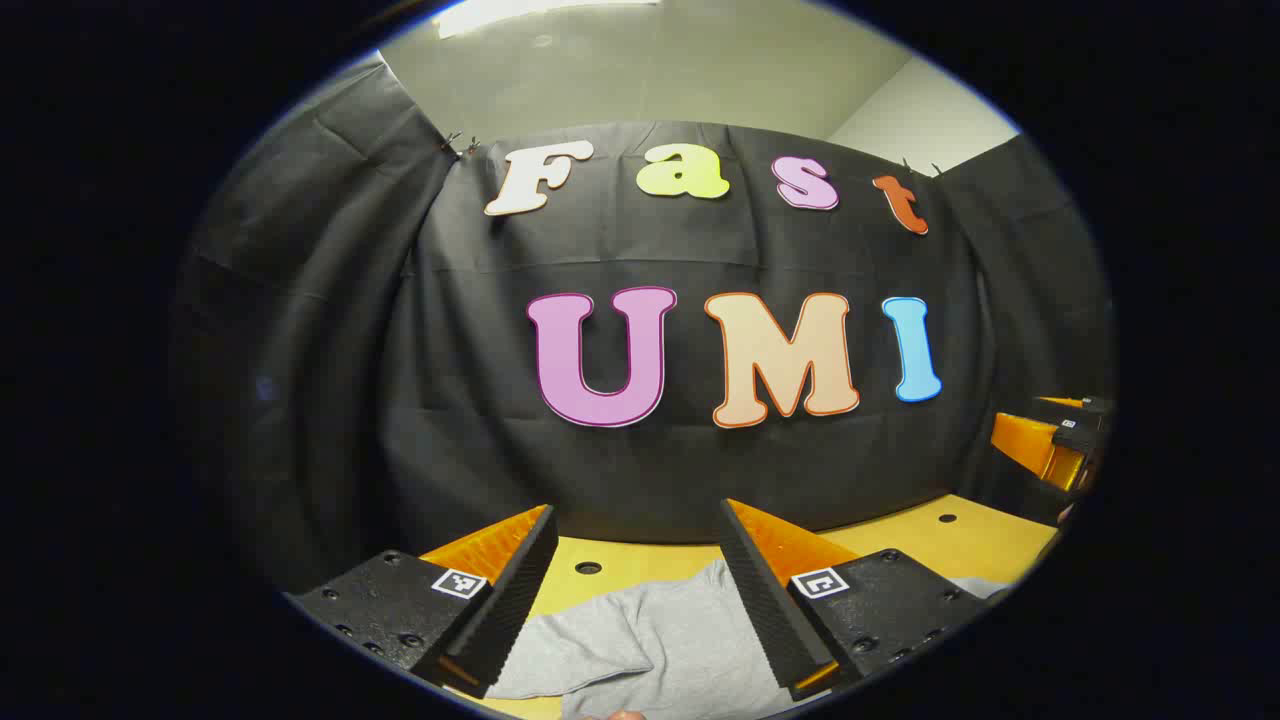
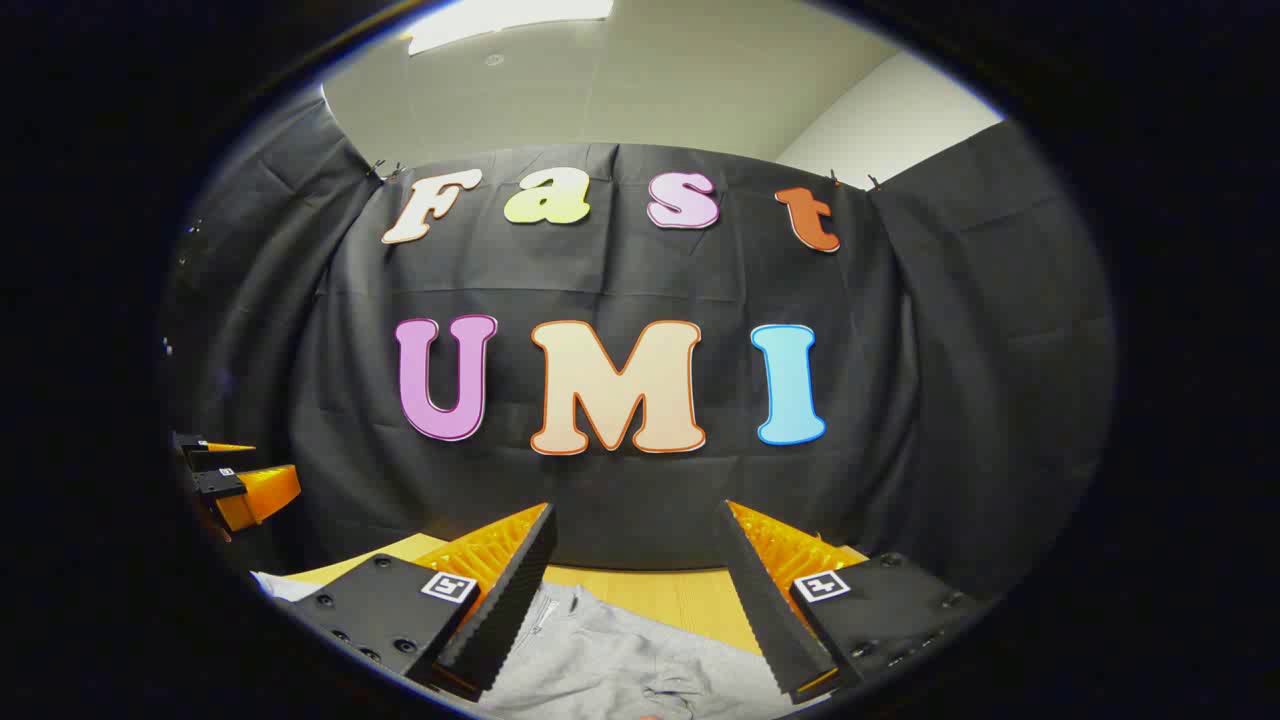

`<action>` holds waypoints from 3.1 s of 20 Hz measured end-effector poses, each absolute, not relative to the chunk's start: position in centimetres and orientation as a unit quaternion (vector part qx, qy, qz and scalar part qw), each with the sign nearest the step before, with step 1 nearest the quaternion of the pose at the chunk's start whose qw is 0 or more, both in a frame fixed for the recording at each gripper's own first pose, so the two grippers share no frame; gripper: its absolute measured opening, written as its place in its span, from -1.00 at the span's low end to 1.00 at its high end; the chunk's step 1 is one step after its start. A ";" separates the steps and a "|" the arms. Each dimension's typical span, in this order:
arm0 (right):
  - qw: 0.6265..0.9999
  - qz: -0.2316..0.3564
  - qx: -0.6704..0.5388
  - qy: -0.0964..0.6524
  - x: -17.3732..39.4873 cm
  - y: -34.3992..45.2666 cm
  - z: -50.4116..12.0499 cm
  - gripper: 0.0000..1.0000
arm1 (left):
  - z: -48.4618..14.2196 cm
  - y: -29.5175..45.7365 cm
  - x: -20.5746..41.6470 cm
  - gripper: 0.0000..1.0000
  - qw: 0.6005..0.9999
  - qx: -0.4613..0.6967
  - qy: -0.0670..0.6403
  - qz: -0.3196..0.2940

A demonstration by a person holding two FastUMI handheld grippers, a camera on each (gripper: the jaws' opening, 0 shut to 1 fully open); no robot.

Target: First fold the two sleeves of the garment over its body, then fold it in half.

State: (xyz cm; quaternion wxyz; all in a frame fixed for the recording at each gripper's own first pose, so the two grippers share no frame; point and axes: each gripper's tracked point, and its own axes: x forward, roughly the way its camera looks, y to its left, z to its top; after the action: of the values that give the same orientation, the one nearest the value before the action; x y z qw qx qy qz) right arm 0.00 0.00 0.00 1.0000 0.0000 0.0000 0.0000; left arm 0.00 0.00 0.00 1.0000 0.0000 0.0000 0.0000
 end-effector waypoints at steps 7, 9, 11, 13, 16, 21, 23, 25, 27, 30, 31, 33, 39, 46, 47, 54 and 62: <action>1.000 -0.008 0.000 0.003 0.6 0.0 -0.1 1.00 | 0.2 0.3 0.2 0.89 1.000 0.006 -0.010 0.003; 1.000 -0.009 -0.001 0.005 0.6 0.0 -0.3 0.97 | 0.2 0.2 0.2 0.87 1.000 0.010 -0.014 0.000; 1.000 -0.011 0.000 0.010 0.6 -0.1 -0.5 0.97 | 0.2 -0.1 0.4 0.89 1.000 0.014 -0.014 -0.003; 1.000 -0.010 -0.002 0.013 0.5 -0.1 -0.7 0.97 | 0.4 -0.1 0.3 0.89 1.000 0.015 -0.018 -0.003; 1.000 -0.008 -0.006 0.017 0.5 0.0 -1.0 0.95 | 0.8 -0.2 0.3 0.87 1.000 0.018 -0.025 -0.002; 0.999 -0.005 -0.005 0.033 0.3 0.1 -1.9 0.90 | 0.8 -0.3 0.4 0.87 0.999 0.023 -0.026 -0.002; 0.999 -0.007 -0.009 0.034 0.4 -0.2 -2.0 0.97 | 0.6 -0.2 0.4 0.87 0.999 0.025 -0.024 -0.001; 0.999 -0.011 -0.019 0.038 0.4 -0.7 -2.2 0.98 | 0.7 -0.3 0.5 0.85 0.999 0.030 -0.024 -0.003; 0.999 -0.007 -0.026 0.044 0.7 -1.2 -2.4 1.00 | 0.9 -0.2 0.6 0.84 0.999 0.036 -0.025 -0.005; 0.998 -0.002 -0.030 0.056 0.9 -3.0 -2.8 1.00 | 1.4 0.0 0.9 0.87 0.999 0.042 -0.031 -0.008; 0.998 -0.007 -0.026 0.064 1.0 -4.1 -3.3 1.00 | 1.5 -0.1 1.0 0.85 0.999 0.042 -0.033 -0.009; 0.996 -0.037 -0.021 0.078 0.8 -7.3 -4.0 0.98 | 1.3 -0.3 1.2 0.87 0.999 0.038 -0.031 -0.013; 0.984 -0.114 -0.051 0.126 -0.2 -15.7 -6.5 0.98 | 0.8 -1.4 1.9 0.87 0.999 0.034 -0.020 -0.029; 0.959 -0.144 -0.095 0.224 -5.2 -22.7 -12.7 0.99 | 1.0 -2.8 2.6 0.87 0.998 0.034 -0.017 -0.042; 0.955 -0.152 -0.095 0.234 -6.1 -23.5 -13.6 0.99 | 0.9 -3.0 2.6 0.84 0.998 0.033 -0.016 -0.043; 0.924 -0.163 -0.089 0.334 -13.1 -26.7 -21.5 1.00 | 0.9 -5.6 2.8 0.87 0.997 0.029 -0.016 -0.064; 0.871 -0.170 -0.023 0.461 -21.3 -27.7 -30.4 1.00 | 0.6 -6.1 2.4 0.87 0.997 0.039 -0.014 -0.064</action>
State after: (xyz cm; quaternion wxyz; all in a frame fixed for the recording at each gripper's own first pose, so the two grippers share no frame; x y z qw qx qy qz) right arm -21.26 -27.67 -30.40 0.8709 -0.0233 0.4607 -0.1697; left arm 2.42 -6.15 0.63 0.9971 0.0387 -0.0137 -0.0641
